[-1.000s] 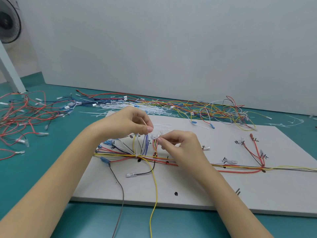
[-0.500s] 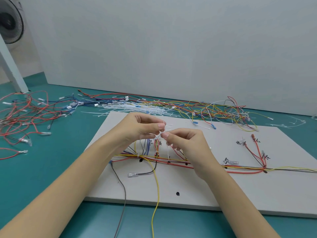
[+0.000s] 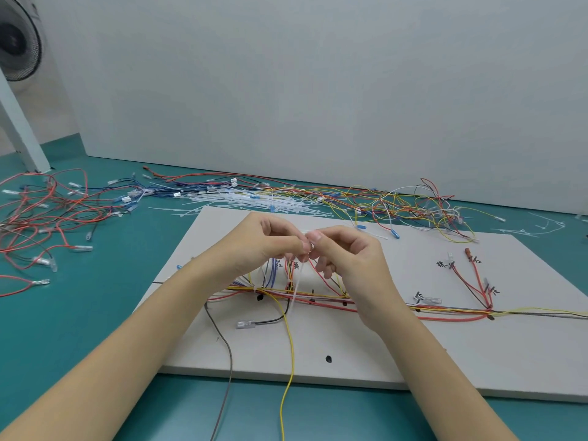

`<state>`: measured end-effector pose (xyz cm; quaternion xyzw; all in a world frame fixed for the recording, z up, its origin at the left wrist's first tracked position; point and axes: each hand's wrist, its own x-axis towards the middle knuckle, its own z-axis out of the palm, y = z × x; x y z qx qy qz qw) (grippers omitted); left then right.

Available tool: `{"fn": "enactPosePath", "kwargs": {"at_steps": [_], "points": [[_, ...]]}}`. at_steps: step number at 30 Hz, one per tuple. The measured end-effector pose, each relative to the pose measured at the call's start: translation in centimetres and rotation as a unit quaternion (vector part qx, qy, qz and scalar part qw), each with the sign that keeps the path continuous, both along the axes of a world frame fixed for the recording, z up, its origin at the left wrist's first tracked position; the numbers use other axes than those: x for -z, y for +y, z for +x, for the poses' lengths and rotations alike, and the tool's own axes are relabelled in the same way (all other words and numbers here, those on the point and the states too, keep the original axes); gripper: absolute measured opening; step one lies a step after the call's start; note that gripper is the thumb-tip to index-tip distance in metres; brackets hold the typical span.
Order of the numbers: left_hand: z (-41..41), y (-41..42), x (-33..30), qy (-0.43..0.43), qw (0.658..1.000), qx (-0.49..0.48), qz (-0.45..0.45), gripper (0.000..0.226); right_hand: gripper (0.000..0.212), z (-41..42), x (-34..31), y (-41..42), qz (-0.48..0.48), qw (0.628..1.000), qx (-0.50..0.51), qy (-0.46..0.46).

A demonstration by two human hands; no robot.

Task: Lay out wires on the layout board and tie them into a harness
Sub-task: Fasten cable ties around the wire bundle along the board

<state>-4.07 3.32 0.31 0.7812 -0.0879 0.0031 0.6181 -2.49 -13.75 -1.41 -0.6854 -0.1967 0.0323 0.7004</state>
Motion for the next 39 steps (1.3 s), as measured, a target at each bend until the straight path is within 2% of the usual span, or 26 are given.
{"fn": "enactPosePath", "kwargs": {"at_steps": [7, 9, 12, 15, 19, 21, 23, 25, 29, 39], "points": [[0.0, 0.2, 0.2, -0.005, 1.0, 0.028, 0.006, 0.005, 0.011, -0.1, -0.2, 0.0, 0.003, 1.0, 0.001, -0.004], [0.0, 0.3, 0.1, -0.002, 1.0, 0.029, 0.011, 0.01, 0.011, 0.0, -0.3, 0.0, 0.013, 1.0, 0.005, 0.005], [0.3, 1.1, -0.5, 0.004, 0.999, -0.039, 0.003, 0.021, 0.014, 0.1, -0.5, -0.2, 0.046, 0.998, 0.017, 0.029], [0.2, 3.0, -1.9, -0.024, 0.994, -0.105, 0.022, 0.008, 0.014, 0.3, -0.6, -0.4, 0.046, 0.998, 0.012, 0.049], [-1.8, 6.0, -4.1, -0.028, 0.995, 0.055, 0.073, 0.011, 0.017, 0.1, -0.4, -0.3, -0.022, 0.995, -0.039, 0.093], [-2.6, 6.9, -5.1, 0.028, 0.982, 0.138, 0.124, 0.011, 0.017, -0.1, -0.3, -0.3, -0.049, 0.987, -0.08, 0.132], [-3.2, 7.2, -5.6, 0.108, 0.949, 0.217, 0.2, 0.017, 0.014, -0.3, -0.3, -0.2, -0.07, 0.978, -0.114, 0.159], [-3.6, 7.0, -5.5, 0.15, 0.913, 0.255, 0.28, 0.028, 0.013, -0.4, -0.4, -0.2, -0.086, 0.971, -0.138, 0.173], [-4.1, 5.7, -4.3, 0.17, 0.883, 0.216, 0.38, 0.04, 0.011, -0.6, -0.6, -0.4, -0.106, 0.964, -0.159, 0.184], [-4.6, 4.1, -2.2, 0.192, 0.847, 0.208, 0.451, 0.036, 0.009, -1.0, -0.6, -0.6, -0.117, 0.94, -0.243, 0.209]]}}
